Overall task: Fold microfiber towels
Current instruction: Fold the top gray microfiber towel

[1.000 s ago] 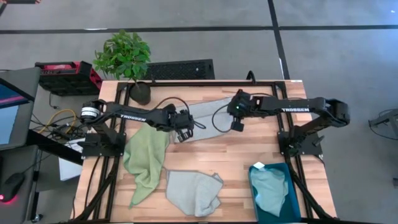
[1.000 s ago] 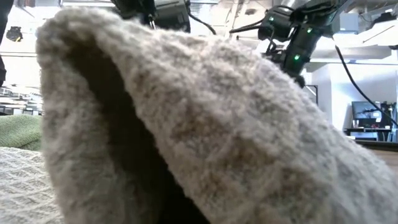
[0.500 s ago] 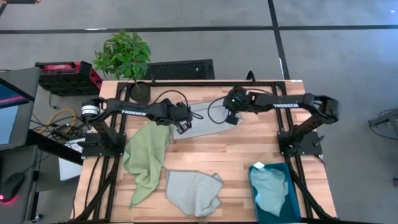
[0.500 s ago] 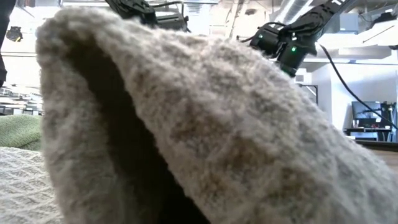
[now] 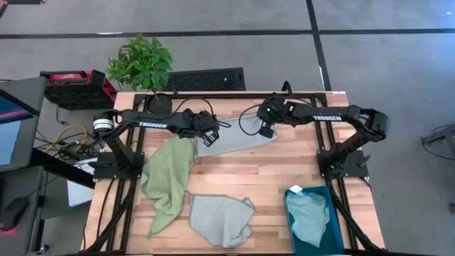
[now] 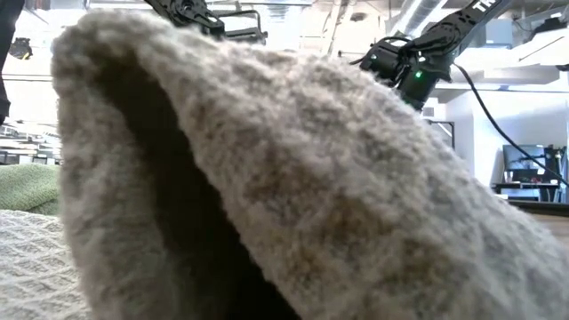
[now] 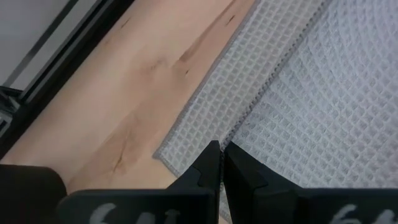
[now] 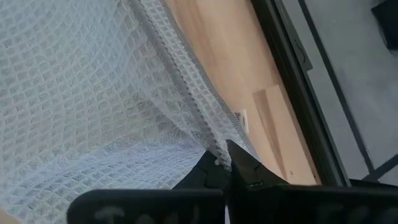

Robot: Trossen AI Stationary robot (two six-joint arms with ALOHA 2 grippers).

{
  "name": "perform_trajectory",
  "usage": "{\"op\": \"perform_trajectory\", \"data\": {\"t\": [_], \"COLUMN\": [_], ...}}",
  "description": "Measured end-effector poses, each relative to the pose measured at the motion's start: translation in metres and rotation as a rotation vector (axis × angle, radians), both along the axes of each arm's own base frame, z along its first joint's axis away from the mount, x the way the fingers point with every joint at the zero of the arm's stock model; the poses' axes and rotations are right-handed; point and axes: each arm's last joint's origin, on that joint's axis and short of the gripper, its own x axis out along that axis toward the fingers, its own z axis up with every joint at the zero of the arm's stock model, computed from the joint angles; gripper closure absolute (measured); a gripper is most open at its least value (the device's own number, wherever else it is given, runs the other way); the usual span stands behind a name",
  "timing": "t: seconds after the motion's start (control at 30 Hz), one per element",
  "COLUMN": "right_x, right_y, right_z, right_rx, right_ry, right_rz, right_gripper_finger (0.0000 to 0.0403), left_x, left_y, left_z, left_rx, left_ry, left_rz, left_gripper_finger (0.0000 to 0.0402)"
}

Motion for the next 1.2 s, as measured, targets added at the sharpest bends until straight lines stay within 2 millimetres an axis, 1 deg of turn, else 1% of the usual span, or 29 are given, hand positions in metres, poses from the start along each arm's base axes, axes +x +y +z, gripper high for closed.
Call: {"op": "perform_trajectory", "data": {"t": [0.13,0.23,0.3,0.47,0.63,0.77,0.87,0.97,1.1,1.2], "right_x": [0.0,0.0,0.0,0.002,0.003,0.003,0.003,0.001,-0.001,-0.005], "right_y": [0.0,0.0,0.0,-0.001,-0.002,-0.003,-0.001,0.008,0.022,0.031], "right_z": [0.0,0.0,0.001,0.002,0.003,0.014,0.025,0.036,0.051,0.061], "right_rx": [-0.001,-0.002,-0.006,-0.017,-0.038,-0.038,0.002,0.045,0.083,0.075], "right_ry": [0.002,0.001,-0.006,-0.029,-0.028,0.019,0.031,0.017,-0.049,-0.08], "right_rz": [-0.001,-0.001,-0.001,-0.001,-0.014,-0.039,-0.069,-0.031,0.021,0.048], "right_gripper_finger": [0.0371,0.0348,0.0331,0.0279,0.0217,0.0183,0.017,0.0168,0.0172,0.0174], "left_x": [0.003,0.004,0.003,-0.001,-0.001,0.001,0.004,0.003,0.0,0.003], "left_y": [0.001,0.006,0.01,0.02,0.023,0.021,0.007,-0.018,-0.054,-0.075], "left_z": [0.001,0.002,0.002,0.002,0.002,0.006,0.009,0.009,-0.003,-0.011], "left_rx": [0.014,0.024,0.027,0.027,0.029,0.0,-0.036,-0.058,-0.122,-0.121], "left_ry": [-0.016,-0.035,-0.039,-0.036,-0.038,-0.041,-0.015,0.065,0.128,0.082], "left_rz": [-0.021,-0.021,-0.008,0.025,0.032,-0.005,-0.119,-0.248,-0.396,-0.476], "left_gripper_finger": [0.0401,0.04,0.0392,0.0343,0.0287,0.0263,0.026,0.026,0.026,0.0261]}}
